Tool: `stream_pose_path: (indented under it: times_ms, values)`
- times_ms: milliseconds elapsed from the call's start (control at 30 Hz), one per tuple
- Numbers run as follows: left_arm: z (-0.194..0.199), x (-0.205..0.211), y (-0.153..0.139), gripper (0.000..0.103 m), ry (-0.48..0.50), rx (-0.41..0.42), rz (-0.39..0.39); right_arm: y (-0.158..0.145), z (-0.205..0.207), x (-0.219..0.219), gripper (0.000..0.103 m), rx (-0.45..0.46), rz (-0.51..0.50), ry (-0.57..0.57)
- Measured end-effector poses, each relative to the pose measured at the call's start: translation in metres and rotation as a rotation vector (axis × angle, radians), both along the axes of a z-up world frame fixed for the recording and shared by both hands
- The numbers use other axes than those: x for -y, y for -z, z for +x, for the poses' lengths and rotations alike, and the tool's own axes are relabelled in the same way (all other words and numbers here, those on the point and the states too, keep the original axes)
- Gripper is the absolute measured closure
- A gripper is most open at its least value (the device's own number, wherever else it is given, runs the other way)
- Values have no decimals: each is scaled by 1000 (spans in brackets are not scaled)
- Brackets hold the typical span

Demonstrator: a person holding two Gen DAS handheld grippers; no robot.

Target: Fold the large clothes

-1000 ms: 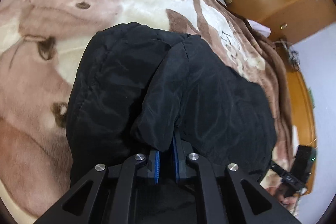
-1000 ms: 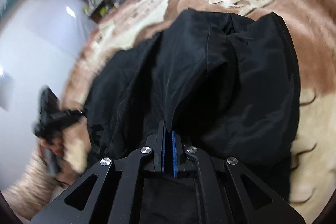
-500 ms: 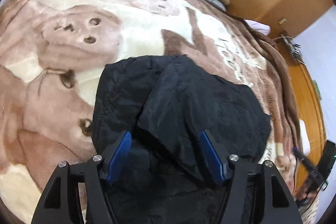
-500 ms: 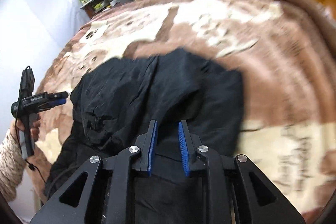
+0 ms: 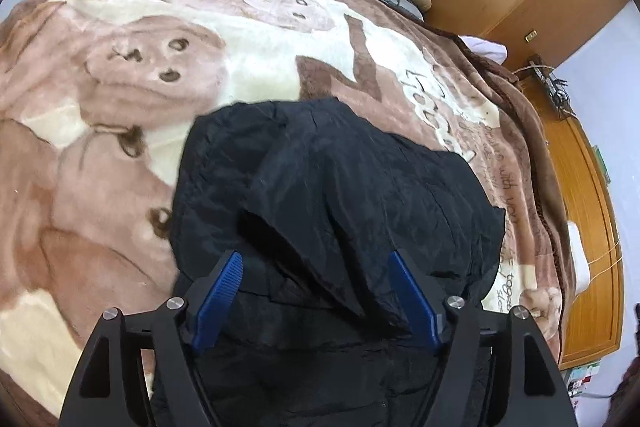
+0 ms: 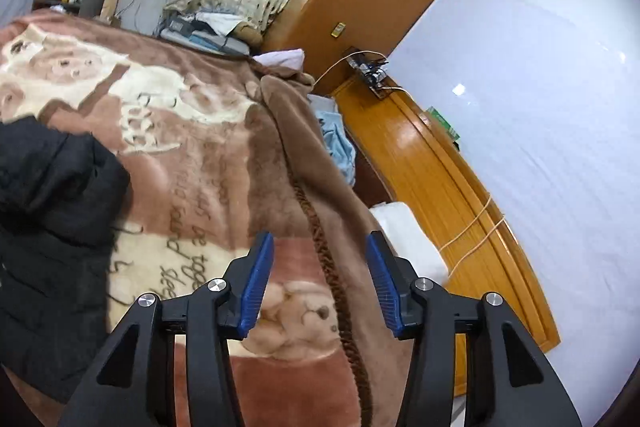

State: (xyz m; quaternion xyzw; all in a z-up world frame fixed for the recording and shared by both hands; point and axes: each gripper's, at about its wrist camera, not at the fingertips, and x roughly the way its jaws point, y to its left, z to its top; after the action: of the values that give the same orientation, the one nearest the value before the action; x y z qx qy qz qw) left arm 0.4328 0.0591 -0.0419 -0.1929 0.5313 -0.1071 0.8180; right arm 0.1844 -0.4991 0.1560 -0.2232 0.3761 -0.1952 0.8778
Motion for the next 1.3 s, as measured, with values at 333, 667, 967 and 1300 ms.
stream_pose_path:
  times_ms: [333, 667, 967, 1300]
  values:
    - [8, 27, 14, 27, 38, -6, 47, 200, 101, -98, 54, -182, 504, -146]
    - [32, 1, 42, 22, -36, -46, 34, 246, 184, -149, 54, -231, 1039, -293]
    - [45, 4, 54, 22, -28, -61, 33, 259, 231, -161, 38, -224, 1177, -211]
    - [35, 38, 48, 80, 66, 69, 349, 224, 197, -208, 95, -105, 606, -356]
